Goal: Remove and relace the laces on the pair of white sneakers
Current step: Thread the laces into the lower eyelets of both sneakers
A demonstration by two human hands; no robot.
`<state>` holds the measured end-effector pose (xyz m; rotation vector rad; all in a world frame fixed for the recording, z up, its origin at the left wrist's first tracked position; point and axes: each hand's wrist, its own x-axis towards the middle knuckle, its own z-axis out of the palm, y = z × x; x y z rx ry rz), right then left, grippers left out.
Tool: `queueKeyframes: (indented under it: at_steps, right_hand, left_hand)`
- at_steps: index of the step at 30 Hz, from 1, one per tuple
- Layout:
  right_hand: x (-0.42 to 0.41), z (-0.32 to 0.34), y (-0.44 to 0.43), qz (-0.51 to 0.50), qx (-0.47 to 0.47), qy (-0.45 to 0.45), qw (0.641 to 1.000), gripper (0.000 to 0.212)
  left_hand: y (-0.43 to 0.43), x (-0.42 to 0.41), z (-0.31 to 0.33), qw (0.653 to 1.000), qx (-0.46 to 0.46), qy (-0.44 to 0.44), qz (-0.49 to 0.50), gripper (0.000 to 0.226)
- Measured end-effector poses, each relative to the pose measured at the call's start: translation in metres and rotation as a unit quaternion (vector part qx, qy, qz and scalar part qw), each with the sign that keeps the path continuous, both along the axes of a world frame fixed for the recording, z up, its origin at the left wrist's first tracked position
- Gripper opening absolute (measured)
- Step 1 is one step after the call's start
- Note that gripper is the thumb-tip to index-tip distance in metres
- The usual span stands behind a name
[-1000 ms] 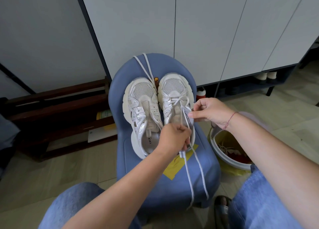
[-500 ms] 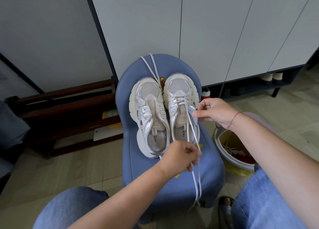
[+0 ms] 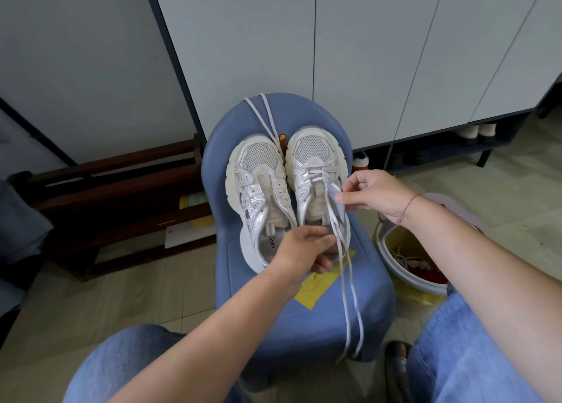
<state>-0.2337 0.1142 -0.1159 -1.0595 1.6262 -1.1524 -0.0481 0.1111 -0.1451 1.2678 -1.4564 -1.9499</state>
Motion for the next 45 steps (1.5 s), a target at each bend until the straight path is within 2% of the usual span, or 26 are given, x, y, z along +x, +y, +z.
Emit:
queueKeyframes:
  at_steps: [4, 9, 11, 14, 16, 19, 22, 23, 24, 26, 28, 30, 33, 36, 38, 40, 41, 43, 45]
  right_hand:
    - [0.0, 0.0, 0.0, 0.004, -0.001, 0.0, 1.0, 0.019]
    - [0.0, -0.001, -0.001, 0.007, -0.006, 0.004, 1.0, 0.018]
    - [-0.001, -0.003, -0.001, 0.006, -0.008, 0.005, 1.0, 0.018]
    - [0.0, -0.003, -0.002, 0.002, -0.014, 0.01, 1.0, 0.017]
    - [0.001, -0.002, -0.001, 0.002, -0.011, 0.03, 0.999, 0.018]
    - [0.006, 0.002, -0.001, 0.005, -0.006, 0.141, 0.99, 0.024]
    - [0.023, 0.017, 0.002, 0.006, -0.052, 0.327, 0.944, 0.041]
    - [0.032, 0.024, 0.004, 0.031, -0.087, 0.342, 0.935, 0.046]
    - [0.039, 0.03, 0.006, 0.071, -0.118, 0.312, 0.94, 0.047]
    - [0.054, 0.041, 0.011, 0.165, -0.144, 0.187, 0.958, 0.038]
    - [0.062, 0.045, 0.015, 0.188, -0.148, 0.149, 0.959, 0.022]
    - [0.058, 0.045, 0.012, 0.114, -0.161, 0.154, 0.968, 0.006]
    - [0.036, 0.038, 0.001, -0.072, -0.152, 0.076, 0.983, 0.013]
    - [0.017, 0.031, -0.007, -0.217, -0.095, -0.034, 0.971, 0.019]
    - [0.016, 0.028, -0.008, -0.228, -0.069, 0.012, 0.971, 0.015]
    - [0.024, 0.034, -0.003, -0.177, -0.113, 0.16, 0.964, 0.019]
    - [0.032, 0.041, 0.002, -0.114, -0.147, 0.21, 0.96, 0.026]
    - [0.054, 0.052, 0.01, 0.047, -0.159, 0.206, 0.964, 0.031]
    - [0.07, 0.051, 0.015, 0.134, -0.148, 0.209, 0.957, 0.021]
  left_hand:
    - [0.003, -0.001, 0.005, 0.995, 0.046, 0.024, -0.084, 0.018]
    - [-0.001, 0.0, 0.016, 0.99, 0.08, 0.064, -0.1, 0.014]
    - [-0.003, 0.002, 0.023, 0.993, 0.032, 0.065, -0.093, 0.022]
    - [-0.01, 0.011, 0.042, 0.991, -0.115, 0.031, -0.053, 0.036]
    - [-0.02, 0.022, 0.057, 0.985, -0.17, 0.037, -0.017, 0.039]
    - [-0.032, 0.038, 0.069, 0.977, -0.209, 0.042, 0.011, 0.038]
    - [-0.033, 0.043, 0.069, 0.969, -0.246, -0.005, -0.007, 0.039]
    - [-0.032, 0.044, 0.068, 0.967, -0.254, -0.018, -0.022, 0.039]
    - [-0.031, 0.043, 0.067, 0.965, -0.258, -0.023, -0.037, 0.039]
    - [-0.031, 0.044, 0.067, 0.965, -0.258, -0.015, -0.054, 0.038]
    - [-0.032, 0.045, 0.069, 0.965, -0.256, -0.011, -0.053, 0.038]
    - [-0.034, 0.047, 0.071, 0.97, -0.239, -0.003, -0.047, 0.037]
    - [-0.038, 0.049, 0.071, 0.976, -0.213, 0.012, -0.035, 0.036]
    - [-0.04, 0.05, 0.069, 0.978, -0.204, 0.012, -0.036, 0.035]
    - [-0.041, 0.05, 0.066, 0.978, -0.202, 0.001, -0.041, 0.035]
    - [-0.041, 0.049, 0.064, 0.978, -0.204, -0.006, -0.046, 0.034]
    - [-0.041, 0.048, 0.063, 0.977, -0.206, -0.008, -0.047, 0.034]
    - [-0.04, 0.046, 0.063, 0.976, -0.211, -0.011, -0.05, 0.034]
    - [-0.039, 0.044, 0.063, 0.975, -0.215, -0.008, -0.054, 0.034]
